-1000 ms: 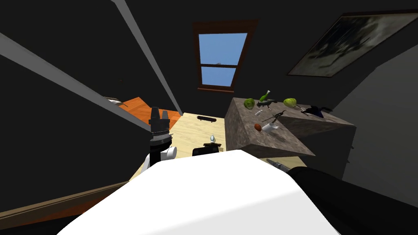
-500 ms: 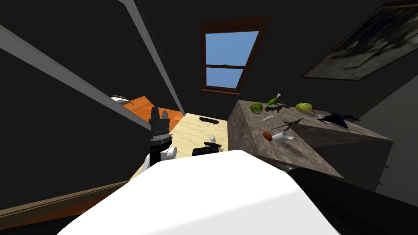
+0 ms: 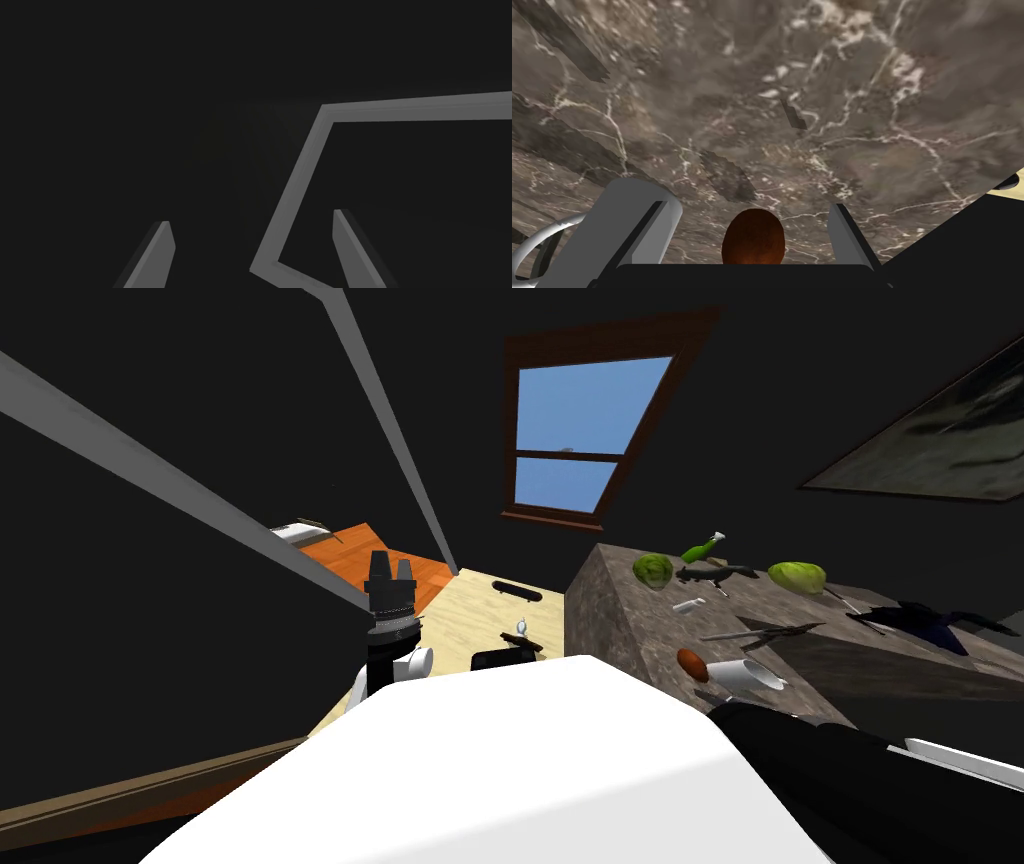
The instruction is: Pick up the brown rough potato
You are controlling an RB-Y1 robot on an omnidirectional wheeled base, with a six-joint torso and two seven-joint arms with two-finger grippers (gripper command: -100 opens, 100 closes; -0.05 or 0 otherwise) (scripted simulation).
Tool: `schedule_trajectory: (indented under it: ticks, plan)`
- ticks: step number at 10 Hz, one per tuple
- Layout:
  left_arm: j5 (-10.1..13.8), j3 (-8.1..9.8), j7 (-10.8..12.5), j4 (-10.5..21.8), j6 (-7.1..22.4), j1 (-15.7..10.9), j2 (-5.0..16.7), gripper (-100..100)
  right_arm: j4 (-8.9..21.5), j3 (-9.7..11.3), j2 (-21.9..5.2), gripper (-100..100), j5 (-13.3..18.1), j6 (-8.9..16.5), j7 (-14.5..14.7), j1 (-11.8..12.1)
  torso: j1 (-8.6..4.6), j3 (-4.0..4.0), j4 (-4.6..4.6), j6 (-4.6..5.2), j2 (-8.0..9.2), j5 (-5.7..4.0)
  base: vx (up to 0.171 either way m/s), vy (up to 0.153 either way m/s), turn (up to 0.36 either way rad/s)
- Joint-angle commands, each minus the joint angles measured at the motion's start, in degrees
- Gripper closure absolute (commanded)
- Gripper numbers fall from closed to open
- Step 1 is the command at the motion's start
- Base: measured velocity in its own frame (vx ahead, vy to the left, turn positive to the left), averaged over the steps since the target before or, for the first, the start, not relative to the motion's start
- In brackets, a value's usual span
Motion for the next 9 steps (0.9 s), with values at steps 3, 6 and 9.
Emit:
schedule_trajectory:
  ticks: [3, 6, 9]
  plan:
    - [0.0, 0.0, 0.0, 0.0, 0.0, 0.0, 0.0, 0, 0.2, -0.7, -1.0, 0, -0.1, -0.2, 0.2, 0.6, 0.15, 0.26, 0.1, 0.08, 0.48, 0.02, 0.11, -0.053, 0.061]
    - [0.0, -0.01, 0.0, 0.0, 0.0, 0.0, 0.0, 0, 0.6, 3.1, 1.6, -100, 0.8, 2.6, -0.7, -3.8, 0.26, 0.69, 0.28, 0.1, 1.18, 0.05, -0.05, -0.031, 0.177]
    - [0.0, -0.01, 0.0, 0.0, 0.0, 0.0, 0.0, 0, 0.5, 2.9, 1.6, 100, 0.7, 2.5, -0.7, -3.6, 0.35, 0.72, 0.3, 0.14, 1.21, 0.08, -0.032, -0.011, 0.041]
